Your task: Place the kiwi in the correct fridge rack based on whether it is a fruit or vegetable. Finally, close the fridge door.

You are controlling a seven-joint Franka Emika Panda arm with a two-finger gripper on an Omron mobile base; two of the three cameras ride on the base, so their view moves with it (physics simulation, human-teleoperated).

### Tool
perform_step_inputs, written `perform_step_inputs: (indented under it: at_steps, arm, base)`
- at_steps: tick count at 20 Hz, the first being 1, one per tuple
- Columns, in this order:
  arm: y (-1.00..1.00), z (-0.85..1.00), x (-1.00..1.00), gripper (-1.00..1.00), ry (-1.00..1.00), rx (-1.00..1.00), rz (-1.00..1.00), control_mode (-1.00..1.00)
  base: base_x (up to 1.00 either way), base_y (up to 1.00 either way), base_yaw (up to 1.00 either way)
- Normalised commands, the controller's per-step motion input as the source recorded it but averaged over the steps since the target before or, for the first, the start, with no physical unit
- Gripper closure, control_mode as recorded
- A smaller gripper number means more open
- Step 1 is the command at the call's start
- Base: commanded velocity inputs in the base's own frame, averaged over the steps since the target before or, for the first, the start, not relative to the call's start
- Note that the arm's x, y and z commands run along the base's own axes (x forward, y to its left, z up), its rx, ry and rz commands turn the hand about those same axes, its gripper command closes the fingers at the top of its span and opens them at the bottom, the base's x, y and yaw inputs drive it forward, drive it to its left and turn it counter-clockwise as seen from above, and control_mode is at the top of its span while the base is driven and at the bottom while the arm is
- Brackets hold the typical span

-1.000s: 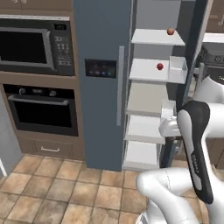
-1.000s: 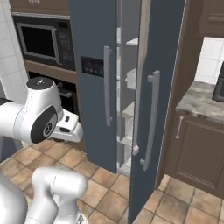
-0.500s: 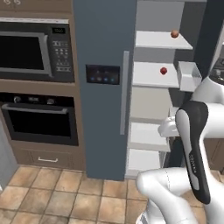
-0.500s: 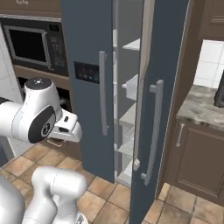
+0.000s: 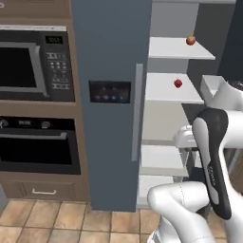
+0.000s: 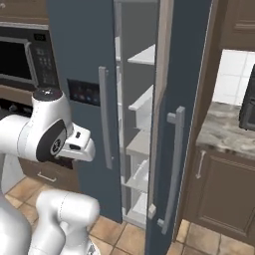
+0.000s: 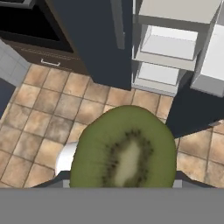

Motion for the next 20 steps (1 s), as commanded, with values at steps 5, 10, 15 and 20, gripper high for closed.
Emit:
perform_step_inputs:
  at_steps: [5,10,15,20]
  arm:
    - [0.00,0.00,0.00,1.00,0.00,0.00,0.00,1.00]
    - [0.00,0.00,0.00,1.00,0.00,0.00,0.00,1.00]
    - [0.00,0.00,0.00,1.00,0.00,0.00,0.00,1.00]
    - [0.00,0.00,0.00,1.00,0.00,0.00,0.00,1.00]
  base:
    - [0.28,0.62,-0.20]
    - [0.37,0.14,-0.32]
    - [0.46,0.06,-0.29]
    - [0.46,0.03,-0.21]
